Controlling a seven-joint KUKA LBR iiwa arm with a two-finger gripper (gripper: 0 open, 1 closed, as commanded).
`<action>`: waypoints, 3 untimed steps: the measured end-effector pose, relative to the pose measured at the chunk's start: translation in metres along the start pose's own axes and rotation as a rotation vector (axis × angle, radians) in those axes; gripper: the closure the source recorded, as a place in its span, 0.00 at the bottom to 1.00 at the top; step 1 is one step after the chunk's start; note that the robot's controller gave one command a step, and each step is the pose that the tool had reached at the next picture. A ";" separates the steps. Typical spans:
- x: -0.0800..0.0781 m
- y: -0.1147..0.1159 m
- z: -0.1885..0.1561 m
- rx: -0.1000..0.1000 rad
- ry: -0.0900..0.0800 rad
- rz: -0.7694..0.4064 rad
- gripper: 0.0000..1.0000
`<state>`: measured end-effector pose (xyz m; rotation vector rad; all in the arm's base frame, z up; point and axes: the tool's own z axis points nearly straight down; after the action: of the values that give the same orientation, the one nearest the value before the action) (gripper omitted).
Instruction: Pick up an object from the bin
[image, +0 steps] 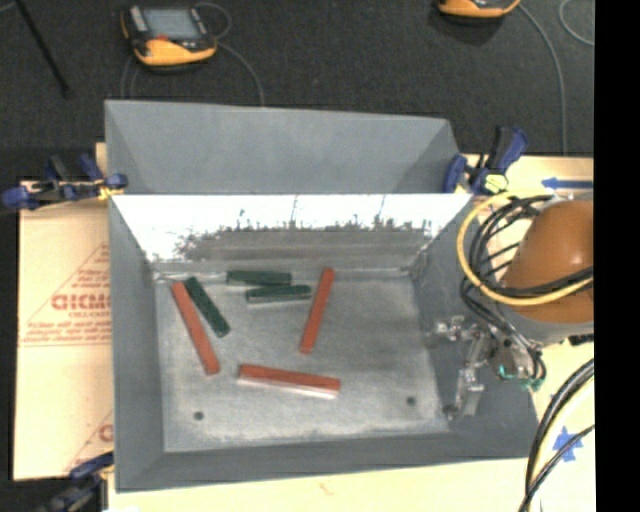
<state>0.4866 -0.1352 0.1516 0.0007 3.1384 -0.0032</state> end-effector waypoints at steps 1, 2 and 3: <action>0.004 0.040 0.010 -0.001 0.000 0.078 0.00; -0.013 0.070 0.035 -0.001 -0.001 0.037 0.00; -0.054 0.096 0.056 -0.002 -0.001 -0.004 0.00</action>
Offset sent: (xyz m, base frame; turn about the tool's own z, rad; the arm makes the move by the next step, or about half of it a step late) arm 0.0179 0.0767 -0.0432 0.0216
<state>0.5411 -0.0393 0.0958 -0.0053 3.1371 -0.0006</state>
